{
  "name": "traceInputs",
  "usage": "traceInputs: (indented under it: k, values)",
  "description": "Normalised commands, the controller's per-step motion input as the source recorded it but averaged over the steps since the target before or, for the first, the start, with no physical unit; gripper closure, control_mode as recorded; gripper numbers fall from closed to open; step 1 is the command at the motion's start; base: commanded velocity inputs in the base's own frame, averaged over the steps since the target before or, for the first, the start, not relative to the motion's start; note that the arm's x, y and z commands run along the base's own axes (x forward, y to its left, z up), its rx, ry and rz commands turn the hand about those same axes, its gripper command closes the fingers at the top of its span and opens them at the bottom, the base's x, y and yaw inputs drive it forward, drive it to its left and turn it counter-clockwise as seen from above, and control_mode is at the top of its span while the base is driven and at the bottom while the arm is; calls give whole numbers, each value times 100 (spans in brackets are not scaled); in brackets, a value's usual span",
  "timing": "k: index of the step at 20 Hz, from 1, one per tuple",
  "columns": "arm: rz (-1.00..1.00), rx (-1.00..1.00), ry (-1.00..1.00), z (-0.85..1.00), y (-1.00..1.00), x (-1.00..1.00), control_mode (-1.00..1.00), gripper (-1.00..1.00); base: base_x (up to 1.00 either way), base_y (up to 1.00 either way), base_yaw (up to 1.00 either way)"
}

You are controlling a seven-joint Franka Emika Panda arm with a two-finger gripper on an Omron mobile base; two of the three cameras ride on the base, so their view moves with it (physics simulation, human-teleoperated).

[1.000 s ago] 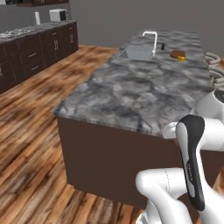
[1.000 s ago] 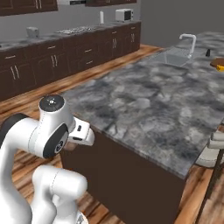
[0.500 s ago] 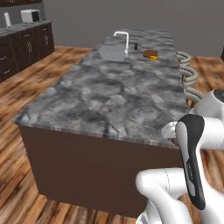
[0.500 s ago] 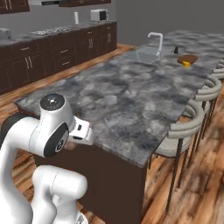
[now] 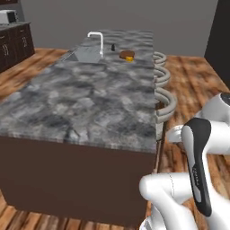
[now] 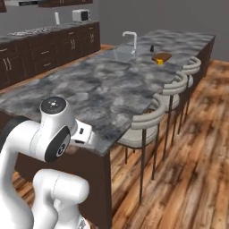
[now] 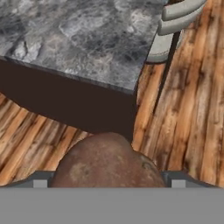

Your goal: Retrieve the reheated potato from the microwave, then place the potato, cheese, and condiment on the cutting board.

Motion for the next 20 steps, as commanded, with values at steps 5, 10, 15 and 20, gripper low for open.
traceInputs:
  k: [5, 10, 15, 20]
  values:
    - [0, 0, 0, 0, 0, 0, 100, 100, 13, -78, -5]
    - [0, 0, 0, 0, 0, 0, 100, 100, 20, -76, -3]
    - [0, 0, 0, 0, 0, 0, 100, 100, 41, -70, 0]
    - [0, 0, 0, 0, 0, 0, 100, 100, 46, -67, 0]
